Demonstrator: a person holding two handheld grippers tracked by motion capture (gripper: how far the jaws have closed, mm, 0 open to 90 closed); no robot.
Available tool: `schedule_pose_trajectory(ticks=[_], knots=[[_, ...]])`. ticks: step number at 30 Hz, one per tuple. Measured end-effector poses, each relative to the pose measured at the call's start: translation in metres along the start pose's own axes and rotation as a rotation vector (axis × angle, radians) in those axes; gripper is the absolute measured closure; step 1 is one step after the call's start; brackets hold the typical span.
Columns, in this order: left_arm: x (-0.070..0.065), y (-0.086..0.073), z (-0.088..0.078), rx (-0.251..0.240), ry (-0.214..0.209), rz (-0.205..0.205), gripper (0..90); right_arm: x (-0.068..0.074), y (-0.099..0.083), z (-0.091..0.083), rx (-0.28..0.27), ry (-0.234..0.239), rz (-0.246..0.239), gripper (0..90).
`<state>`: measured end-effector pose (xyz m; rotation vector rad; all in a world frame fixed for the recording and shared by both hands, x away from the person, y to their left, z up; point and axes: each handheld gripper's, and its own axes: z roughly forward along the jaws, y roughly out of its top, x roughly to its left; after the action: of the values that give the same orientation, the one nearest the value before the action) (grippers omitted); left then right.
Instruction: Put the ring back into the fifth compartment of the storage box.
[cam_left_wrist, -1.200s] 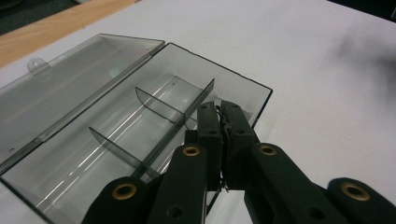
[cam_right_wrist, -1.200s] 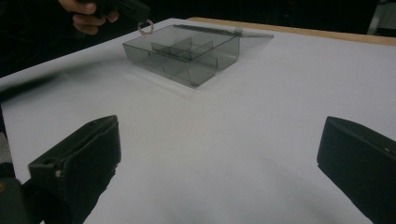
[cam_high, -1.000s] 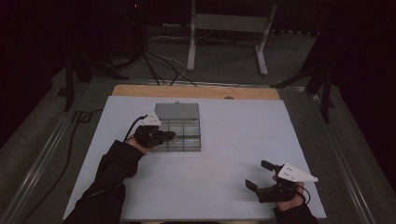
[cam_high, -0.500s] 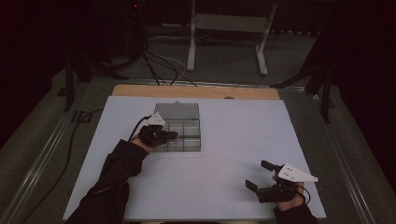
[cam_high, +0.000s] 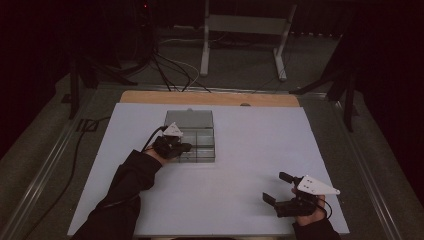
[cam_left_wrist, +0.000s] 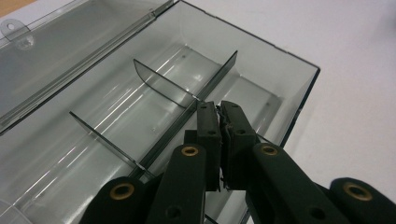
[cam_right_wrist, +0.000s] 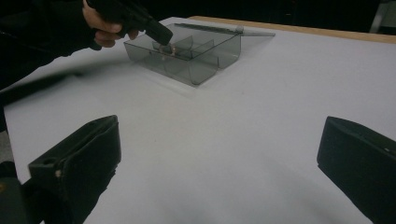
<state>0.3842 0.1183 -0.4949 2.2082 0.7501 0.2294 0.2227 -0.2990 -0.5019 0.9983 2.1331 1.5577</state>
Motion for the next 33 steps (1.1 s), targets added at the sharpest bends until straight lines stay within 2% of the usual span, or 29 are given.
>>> schedule_pose_trajectory(ticks=[5, 7, 10, 12, 17, 20, 23, 24, 25, 26, 33], knots=[[-0.001, 0.001, 0.002, 0.003, -0.001, -0.003, 88.6, 0.000, 0.000, 0.000, 0.000, 0.000, 0.001, 0.0], [0.000, 0.001, 0.002, -0.006, 0.012, -0.018, 88.3, 0.000, 0.000, 0.000, 0.000, 0.000, 0.002, 0.0], [0.001, 0.001, -0.001, -0.011, 0.044, -0.027, 79.0, 0.000, 0.000, 0.000, 0.000, -0.001, 0.001, 0.0], [0.001, 0.002, -0.002, -0.015, 0.062, -0.032, 67.8, 0.000, 0.000, 0.000, 0.000, -0.001, 0.002, 0.0], [-0.001, 0.003, -0.006, -0.021, 0.062, -0.036, 52.5, 0.000, 0.000, 0.000, 0.000, -0.002, 0.001, 0.0], [-0.002, 0.004, -0.009, -0.028, 0.061, -0.036, 47.2, 0.000, 0.000, -0.001, -0.001, -0.003, 0.001, 0.0], [-0.002, 0.004, -0.011, -0.041, 0.044, -0.041, 39.9, 0.000, 0.000, -0.001, -0.001, -0.002, 0.002, 0.0], [-0.003, 0.005, -0.013, -0.038, 0.044, -0.041, 39.9, -0.001, 0.000, -0.001, -0.001, -0.002, 0.003, 0.0], [-0.004, 0.005, -0.015, -0.040, 0.045, -0.046, 33.0, -0.001, 0.000, -0.001, -0.001, -0.003, 0.003, 0.0], [-0.004, 0.005, -0.015, -0.040, 0.045, -0.046, 30.4, -0.001, 0.000, -0.001, -0.001, -0.003, 0.003, 0.0], [-0.005, 0.007, -0.027, -0.064, 0.035, -0.055, 16.4, -0.001, 0.000, 0.000, 0.000, -0.003, 0.003, 0.0]])
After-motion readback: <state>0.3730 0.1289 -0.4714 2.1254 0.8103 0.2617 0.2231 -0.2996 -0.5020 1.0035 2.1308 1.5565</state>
